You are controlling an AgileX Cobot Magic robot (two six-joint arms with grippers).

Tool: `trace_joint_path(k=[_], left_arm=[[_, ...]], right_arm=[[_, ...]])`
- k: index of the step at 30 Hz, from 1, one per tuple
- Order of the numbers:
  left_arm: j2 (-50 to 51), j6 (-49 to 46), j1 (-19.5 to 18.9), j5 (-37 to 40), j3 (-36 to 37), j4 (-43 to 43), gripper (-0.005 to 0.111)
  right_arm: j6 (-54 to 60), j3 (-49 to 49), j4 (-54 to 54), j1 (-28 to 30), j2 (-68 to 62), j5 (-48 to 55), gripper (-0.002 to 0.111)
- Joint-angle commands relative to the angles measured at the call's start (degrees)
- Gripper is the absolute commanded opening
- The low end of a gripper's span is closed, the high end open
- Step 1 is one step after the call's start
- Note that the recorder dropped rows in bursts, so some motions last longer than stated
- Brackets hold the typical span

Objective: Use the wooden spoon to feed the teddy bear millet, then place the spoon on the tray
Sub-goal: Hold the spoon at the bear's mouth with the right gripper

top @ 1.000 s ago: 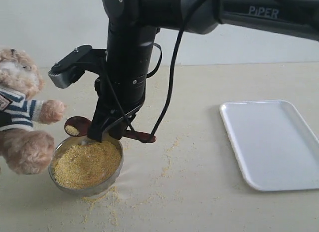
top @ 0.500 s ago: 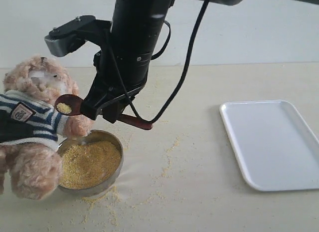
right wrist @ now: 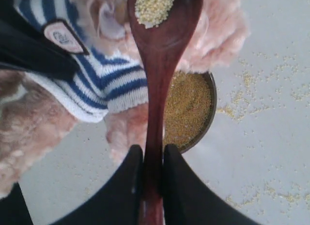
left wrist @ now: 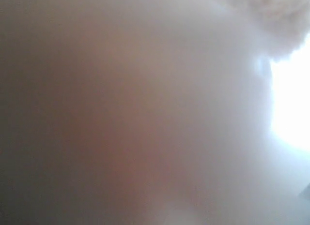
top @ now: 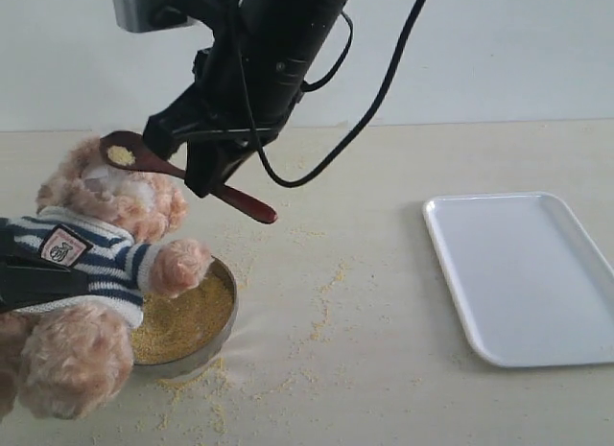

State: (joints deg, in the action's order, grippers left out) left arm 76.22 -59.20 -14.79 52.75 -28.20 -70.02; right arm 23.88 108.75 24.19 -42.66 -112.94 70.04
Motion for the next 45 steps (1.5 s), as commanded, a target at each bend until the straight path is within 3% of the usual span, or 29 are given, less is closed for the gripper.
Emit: trace_joint_path(k=[1,11,25,36,45], left_arm=[[0.07,0.8,-0.05,1.74,0.8,-1.0,0.005],[0.07,0.54,-0.05,1.87,0.8,-1.43,0.005],[0.07,-0.31,-0.05,2.09,0.8,-1.43,0.005],[0.07,-0.3,-0.05,1.64,0.8,-1.43,0.005],[0.07,-0.3,-0.05,1.43,0.8,-1.68,0.005]], right_arm=[[-4.11,3.4,0.91,0.39,1.02,-0.08,0.0],[-3.8,3.39,-0.41,-1.57,0.91,-0.08,0.0],[-1.02,3.39,-33.66,-14.44,0.83,-0.08,0.0],[-1.14,3.29,-39.24,-15.32,0.83,-0.48,0.0],[-3.49,3.21,-48.32,-19.59,0.47,-3.12,0.0]])
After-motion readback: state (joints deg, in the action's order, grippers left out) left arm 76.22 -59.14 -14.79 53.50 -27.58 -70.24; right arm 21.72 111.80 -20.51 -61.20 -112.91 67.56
